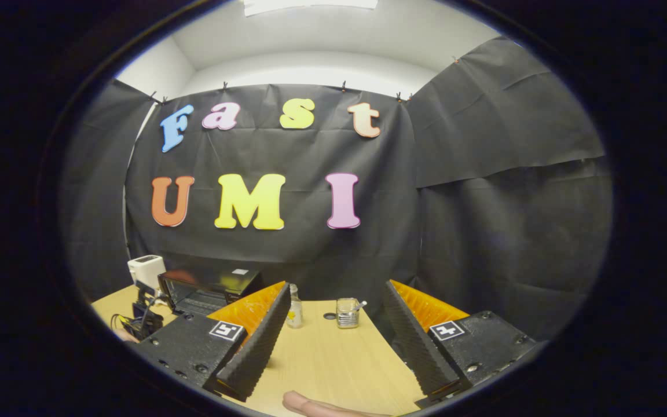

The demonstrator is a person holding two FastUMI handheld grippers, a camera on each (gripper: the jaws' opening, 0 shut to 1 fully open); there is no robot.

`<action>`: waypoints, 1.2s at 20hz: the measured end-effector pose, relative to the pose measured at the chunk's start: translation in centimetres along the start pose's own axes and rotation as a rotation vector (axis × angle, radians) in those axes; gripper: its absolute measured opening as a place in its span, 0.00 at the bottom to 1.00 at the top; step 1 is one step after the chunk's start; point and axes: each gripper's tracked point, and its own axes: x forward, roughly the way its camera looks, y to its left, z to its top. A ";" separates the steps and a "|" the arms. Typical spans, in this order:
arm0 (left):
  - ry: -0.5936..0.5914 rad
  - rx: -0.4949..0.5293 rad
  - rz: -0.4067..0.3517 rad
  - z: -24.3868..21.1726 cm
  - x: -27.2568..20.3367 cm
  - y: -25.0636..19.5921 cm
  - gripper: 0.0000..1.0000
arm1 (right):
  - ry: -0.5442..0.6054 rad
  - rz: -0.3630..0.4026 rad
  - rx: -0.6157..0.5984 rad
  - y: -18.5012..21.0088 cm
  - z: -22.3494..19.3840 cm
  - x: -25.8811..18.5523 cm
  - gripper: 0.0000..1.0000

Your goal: Open the electric oven with the left hand, put the food in, and close the electric oven.

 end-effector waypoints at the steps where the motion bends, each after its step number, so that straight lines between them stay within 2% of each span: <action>1: -0.026 0.009 0.002 0.4 -0.1 0.0 0.98 | -0.001 0.001 -0.003 -0.1 -0.2 0.1 1.00; 5: -0.042 0.009 0.008 0.8 -0.3 0.0 0.97 | 0.023 0.011 -0.020 0.7 -1.3 0.6 1.00; 9: -0.089 0.073 0.087 2.1 -2.5 1.4 0.97 | 0.075 0.026 -0.036 1.6 -3.3 1.9 0.99; 11: -0.134 0.076 0.075 3.3 -4.4 0.8 0.96 | 0.105 0.031 -0.032 2.3 -4.3 3.0 0.99; 14: -0.227 0.070 0.067 6.3 -7.8 0.4 0.96 | 0.164 0.087 -0.007 4.5 -6.1 4.8 0.99; 20: -0.468 0.022 0.085 13.1 -15.7 1.1 0.96 | 0.384 0.238 0.041 8.6 -11.9 8.4 1.00; 24: -0.598 -0.022 0.079 15.3 -20.7 1.8 0.96 | 0.633 0.353 0.132 11.3 -17.4 10.1 1.00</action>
